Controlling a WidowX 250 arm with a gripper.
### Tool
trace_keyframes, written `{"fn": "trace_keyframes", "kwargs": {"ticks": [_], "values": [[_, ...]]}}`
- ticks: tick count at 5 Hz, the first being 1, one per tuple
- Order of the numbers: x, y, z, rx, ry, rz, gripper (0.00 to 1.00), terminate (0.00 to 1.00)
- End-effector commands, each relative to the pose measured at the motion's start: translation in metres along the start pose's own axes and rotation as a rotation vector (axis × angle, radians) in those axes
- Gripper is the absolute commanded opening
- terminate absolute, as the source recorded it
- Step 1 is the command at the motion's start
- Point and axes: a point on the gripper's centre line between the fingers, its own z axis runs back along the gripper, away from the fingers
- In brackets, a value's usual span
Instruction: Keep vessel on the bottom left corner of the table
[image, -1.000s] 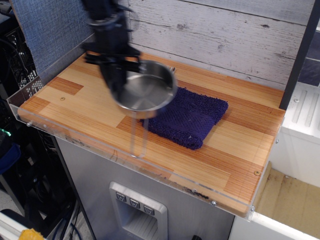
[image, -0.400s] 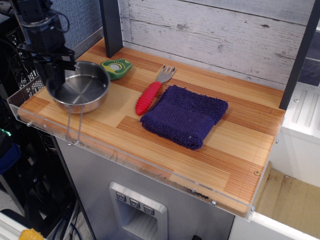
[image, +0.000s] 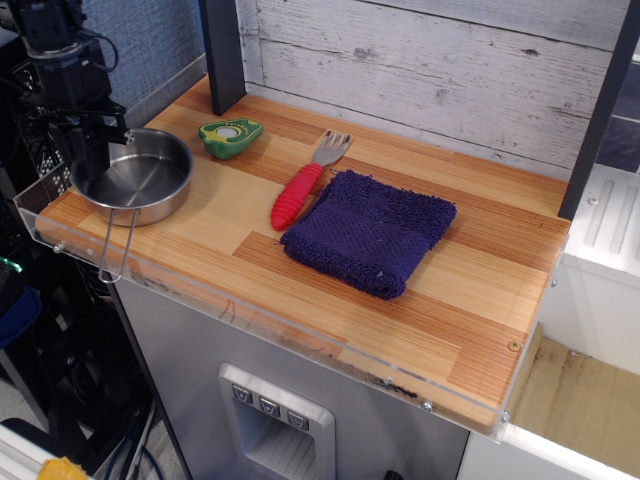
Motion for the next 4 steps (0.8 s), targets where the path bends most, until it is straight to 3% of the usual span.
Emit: {"fn": "trace_keyframes", "kwargs": {"ticks": [1,2,4], "values": [[-0.003,0.016,0.008,0.017,0.001,-0.017,1.00,0.00],[-0.004,0.011,0.011,0.018,-0.015,-0.048,1.00,0.00],[-0.010,-0.013,0.048,0.089,-0.109,-0.126,1.00,0.00]]}}
